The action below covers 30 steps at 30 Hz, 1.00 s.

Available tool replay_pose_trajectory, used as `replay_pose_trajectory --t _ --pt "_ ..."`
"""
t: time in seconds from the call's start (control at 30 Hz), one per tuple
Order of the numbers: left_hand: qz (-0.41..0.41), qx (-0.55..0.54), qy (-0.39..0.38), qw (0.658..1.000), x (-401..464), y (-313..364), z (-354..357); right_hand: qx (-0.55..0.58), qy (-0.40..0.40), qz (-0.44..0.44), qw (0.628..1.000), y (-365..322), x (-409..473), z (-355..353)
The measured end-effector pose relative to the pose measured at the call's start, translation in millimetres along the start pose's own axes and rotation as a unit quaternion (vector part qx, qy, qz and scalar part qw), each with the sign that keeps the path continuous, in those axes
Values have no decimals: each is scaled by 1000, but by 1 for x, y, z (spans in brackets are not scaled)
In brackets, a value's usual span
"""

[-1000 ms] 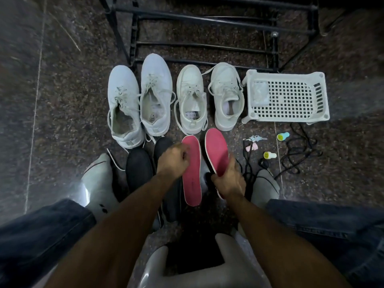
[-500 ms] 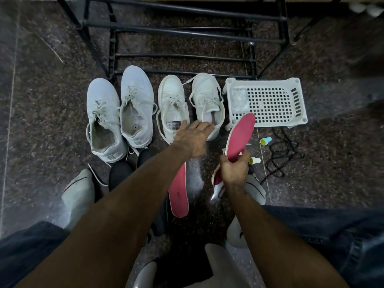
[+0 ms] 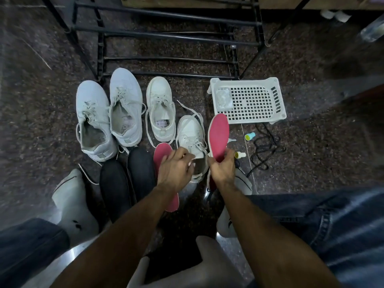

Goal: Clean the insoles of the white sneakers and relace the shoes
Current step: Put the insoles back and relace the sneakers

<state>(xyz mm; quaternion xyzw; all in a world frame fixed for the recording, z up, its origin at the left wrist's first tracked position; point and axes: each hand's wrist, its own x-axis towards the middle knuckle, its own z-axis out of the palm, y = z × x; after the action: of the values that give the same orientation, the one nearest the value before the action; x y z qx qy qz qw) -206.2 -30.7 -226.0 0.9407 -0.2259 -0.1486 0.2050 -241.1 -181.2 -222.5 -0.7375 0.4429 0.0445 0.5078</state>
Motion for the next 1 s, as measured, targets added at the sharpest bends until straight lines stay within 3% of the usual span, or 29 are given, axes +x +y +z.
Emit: replay_pose_trajectory --t 0.07,0.2,0.37,0.53,0.6,0.67,0.8,1.0 --pt "8 57 -6 998 12 2 -7 4 2 9 1000 5 -5 1" --pt "39 198 -100 974 37 1 -9 -22 -5 22 1000 9 -10 8" --pt "60 274 -137 950 52 9 -6 -75 -9 7 997 5 -13 13" --pt "226 260 -77 936 50 -7 -9 -92 -15 -7 996 5 -12 12" --pt "259 258 -111 924 51 -13 -16 -97 -22 -13 995 6 -10 12" --pt "219 244 -169 929 57 -14 -22 -115 -27 -22 993 4 -10 12" --pt "135 129 -180 966 75 -17 -22 -147 -40 -36 988 -5 -5 9" --pt "37 46 -217 974 83 -12 -23 -246 -74 -47 965 -19 -8 -17"
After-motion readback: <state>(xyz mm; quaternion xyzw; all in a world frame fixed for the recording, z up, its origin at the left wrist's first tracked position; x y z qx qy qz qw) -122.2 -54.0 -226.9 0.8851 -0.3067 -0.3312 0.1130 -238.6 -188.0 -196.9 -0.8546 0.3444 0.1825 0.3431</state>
